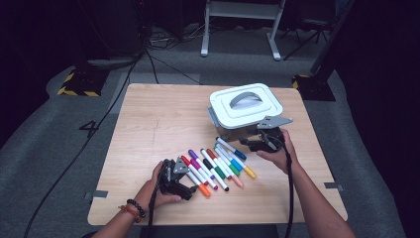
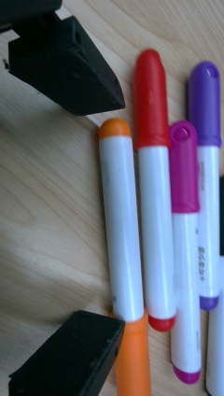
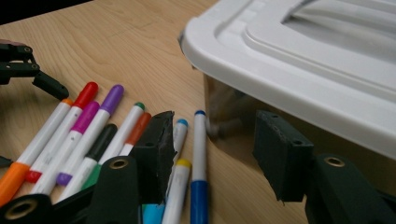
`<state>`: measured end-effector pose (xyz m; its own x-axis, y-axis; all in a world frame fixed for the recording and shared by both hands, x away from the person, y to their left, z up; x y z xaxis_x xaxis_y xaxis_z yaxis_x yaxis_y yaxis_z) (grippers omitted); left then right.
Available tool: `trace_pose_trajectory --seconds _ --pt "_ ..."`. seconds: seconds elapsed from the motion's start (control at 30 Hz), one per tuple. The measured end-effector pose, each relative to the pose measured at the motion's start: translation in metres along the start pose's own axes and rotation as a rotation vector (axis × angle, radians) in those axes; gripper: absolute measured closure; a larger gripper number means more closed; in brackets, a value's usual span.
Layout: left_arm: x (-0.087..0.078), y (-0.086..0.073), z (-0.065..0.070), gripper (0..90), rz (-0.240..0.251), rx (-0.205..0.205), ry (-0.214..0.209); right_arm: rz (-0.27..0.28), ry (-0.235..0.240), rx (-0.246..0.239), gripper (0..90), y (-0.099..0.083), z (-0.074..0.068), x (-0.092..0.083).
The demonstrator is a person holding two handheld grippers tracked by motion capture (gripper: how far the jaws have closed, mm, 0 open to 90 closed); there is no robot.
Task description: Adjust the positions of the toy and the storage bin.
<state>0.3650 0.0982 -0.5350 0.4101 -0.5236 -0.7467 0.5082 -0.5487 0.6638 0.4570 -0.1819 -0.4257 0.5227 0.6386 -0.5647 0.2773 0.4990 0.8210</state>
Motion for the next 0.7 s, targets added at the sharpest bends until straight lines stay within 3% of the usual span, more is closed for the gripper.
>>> trace_pose_trajectory --seconds 0.13,0.5,0.7 --pt "0.005 0.006 0.004 0.4 -0.006 -0.005 -0.001 -0.044 -0.008 -0.006 50.9 -0.018 0.005 -0.009" --pt "0.018 0.019 0.018 0.4 -0.007 -0.033 0.021 -0.061 -0.058 0.065 48.9 -0.06 0.023 -0.04" --pt "0.02 0.021 0.021 0.4 -0.004 -0.025 0.019 -0.05 -0.073 0.088 48.3 -0.066 0.03 -0.046"
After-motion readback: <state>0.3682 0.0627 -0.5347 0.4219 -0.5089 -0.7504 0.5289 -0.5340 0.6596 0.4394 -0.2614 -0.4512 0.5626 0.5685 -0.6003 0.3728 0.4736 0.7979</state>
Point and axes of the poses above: each handheld gripper's, and its own axes: x roughly forward along the jaws, y roughly out of its top, z roughly to its right, the point moved 4 cm from there along x, roughly forward along the jaws, and after that the axes turned 3 degrees about -x, right-handed, at the moved point
